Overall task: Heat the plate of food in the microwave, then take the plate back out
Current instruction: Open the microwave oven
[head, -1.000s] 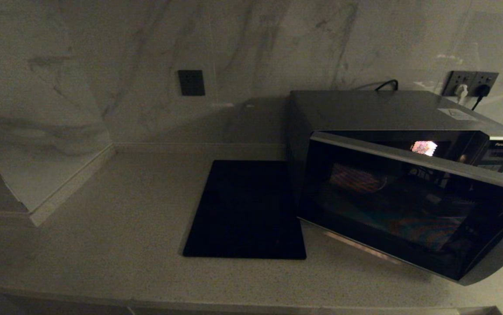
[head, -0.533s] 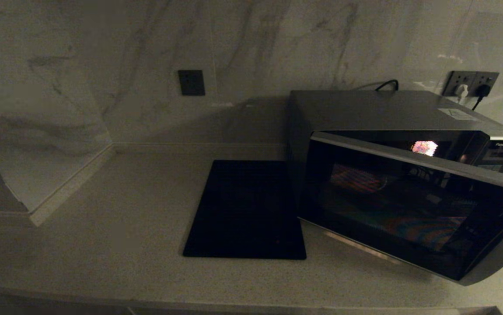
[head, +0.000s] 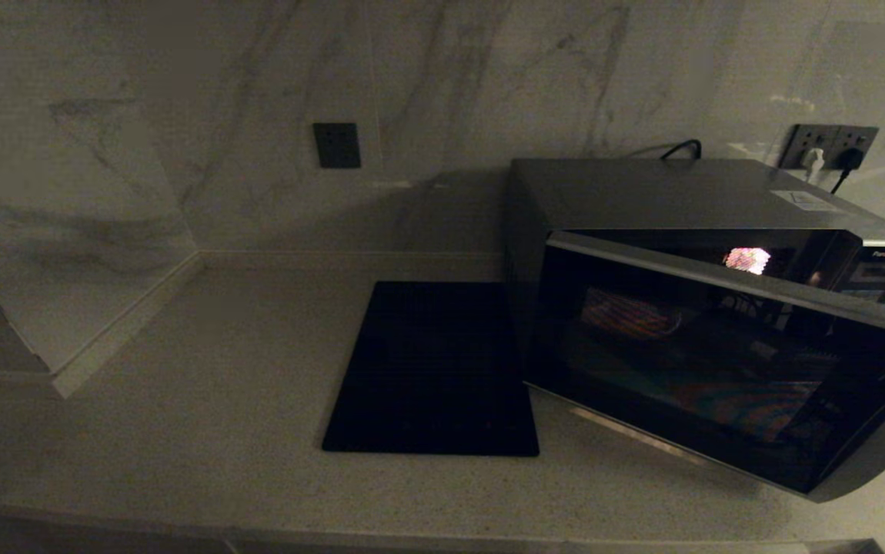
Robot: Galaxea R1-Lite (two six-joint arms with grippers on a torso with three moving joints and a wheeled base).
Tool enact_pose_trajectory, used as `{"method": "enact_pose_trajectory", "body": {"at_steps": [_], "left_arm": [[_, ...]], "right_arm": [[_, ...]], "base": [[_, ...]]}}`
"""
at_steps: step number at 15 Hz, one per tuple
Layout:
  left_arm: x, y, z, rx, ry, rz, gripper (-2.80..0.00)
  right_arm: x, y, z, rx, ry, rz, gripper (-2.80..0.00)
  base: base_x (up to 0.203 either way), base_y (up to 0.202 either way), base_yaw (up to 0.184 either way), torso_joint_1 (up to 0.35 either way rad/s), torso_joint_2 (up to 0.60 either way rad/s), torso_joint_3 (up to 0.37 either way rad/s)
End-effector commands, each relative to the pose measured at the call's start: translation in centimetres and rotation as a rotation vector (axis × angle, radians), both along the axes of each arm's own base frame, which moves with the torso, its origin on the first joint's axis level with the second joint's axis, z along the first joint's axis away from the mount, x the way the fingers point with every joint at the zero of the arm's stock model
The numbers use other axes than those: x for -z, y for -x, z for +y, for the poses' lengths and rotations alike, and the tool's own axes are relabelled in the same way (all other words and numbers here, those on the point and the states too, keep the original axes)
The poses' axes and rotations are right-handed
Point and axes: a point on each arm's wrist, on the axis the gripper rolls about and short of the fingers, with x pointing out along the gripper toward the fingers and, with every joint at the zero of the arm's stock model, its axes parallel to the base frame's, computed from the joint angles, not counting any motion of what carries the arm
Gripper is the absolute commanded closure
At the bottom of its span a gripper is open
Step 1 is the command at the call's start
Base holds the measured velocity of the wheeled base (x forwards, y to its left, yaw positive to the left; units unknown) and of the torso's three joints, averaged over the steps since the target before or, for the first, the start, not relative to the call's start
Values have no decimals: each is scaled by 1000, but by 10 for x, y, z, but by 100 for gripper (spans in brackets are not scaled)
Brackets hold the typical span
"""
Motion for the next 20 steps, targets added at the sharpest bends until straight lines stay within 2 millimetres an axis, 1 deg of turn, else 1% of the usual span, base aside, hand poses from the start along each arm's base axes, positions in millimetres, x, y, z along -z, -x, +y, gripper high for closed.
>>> {"method": "enact_pose_trajectory", "body": {"at_steps": [1,4,7,9,13,15,17,20], "left_arm": [[0,0,0,-2,1,0,0],[0,0,0,-1,1,0,0],[0,0,0,-1,1,0,0],[0,0,0,-1,1,0,0],[0,0,0,-1,1,0,0],[0,0,0,-1,1,1,0],[0,0,0,-1,1,1,0],[0,0,0,-1,1,1,0]], "right_arm": [[24,-13,-4,16,-5,55,0],[43,-19,-5,5,-20,73,0],[41,-16,-5,-4,-34,66,0],[38,-10,-4,-9,-35,56,0],[40,1,-4,-15,-37,62,0],[39,7,-1,-47,-56,60,0],[39,13,9,-95,-57,70,0],[36,28,30,-197,-55,56,0]], "base": [[0,0,0,0,0,0],[0,0,0,0,0,0],[0,0,0,0,0,0],[0,0,0,0,0,0],[0,0,0,0,0,0],[0,0,0,0,0,0],[0,0,0,0,0,0],[0,0,0,0,0,0]]}}
